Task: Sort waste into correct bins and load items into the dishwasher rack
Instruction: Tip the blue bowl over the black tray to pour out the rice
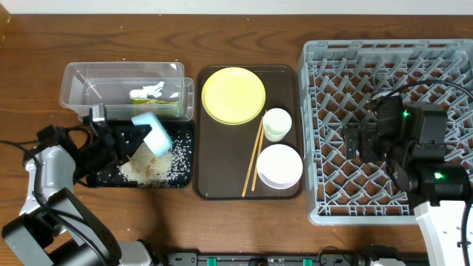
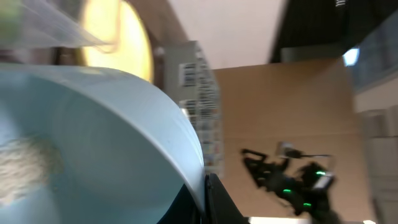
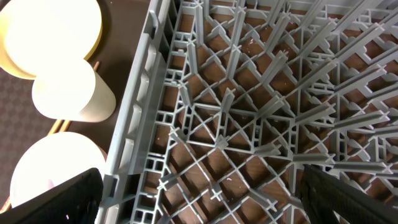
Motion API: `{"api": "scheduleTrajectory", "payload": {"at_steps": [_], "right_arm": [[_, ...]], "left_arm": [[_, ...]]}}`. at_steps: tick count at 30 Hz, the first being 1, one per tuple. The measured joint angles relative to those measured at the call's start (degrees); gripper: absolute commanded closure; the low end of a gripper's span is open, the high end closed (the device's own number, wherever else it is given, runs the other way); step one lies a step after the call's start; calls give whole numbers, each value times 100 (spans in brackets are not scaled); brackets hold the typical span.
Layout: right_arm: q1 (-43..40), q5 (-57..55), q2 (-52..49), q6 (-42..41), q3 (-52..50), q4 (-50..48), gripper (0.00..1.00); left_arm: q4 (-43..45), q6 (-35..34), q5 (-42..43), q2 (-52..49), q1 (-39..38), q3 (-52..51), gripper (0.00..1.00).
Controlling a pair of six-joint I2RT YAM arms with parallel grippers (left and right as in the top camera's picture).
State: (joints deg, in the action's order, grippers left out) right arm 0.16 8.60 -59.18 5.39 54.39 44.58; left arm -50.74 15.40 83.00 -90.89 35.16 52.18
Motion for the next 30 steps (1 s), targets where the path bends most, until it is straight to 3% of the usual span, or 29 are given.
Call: {"api": "scheduleTrajectory", "payload": {"at_steps": [3, 8, 20, 25, 30], "right_arm": [[0, 0, 0, 0, 0, 0, 1], [0, 0, 0, 0, 0, 0, 1], [2, 0, 0, 0, 0, 0, 1], [0, 0, 0, 0, 0, 2, 1], [0, 0, 0, 0, 0, 2, 1]], "left_arm": [[35, -205, -234, -4, 0, 0, 94], [26, 109, 240, -11, 0, 0, 94], [247, 199, 367, -11, 0, 0, 94], [385, -382, -92, -11, 0, 0, 94], [483, -330, 264, -11, 0, 0, 94]]}}
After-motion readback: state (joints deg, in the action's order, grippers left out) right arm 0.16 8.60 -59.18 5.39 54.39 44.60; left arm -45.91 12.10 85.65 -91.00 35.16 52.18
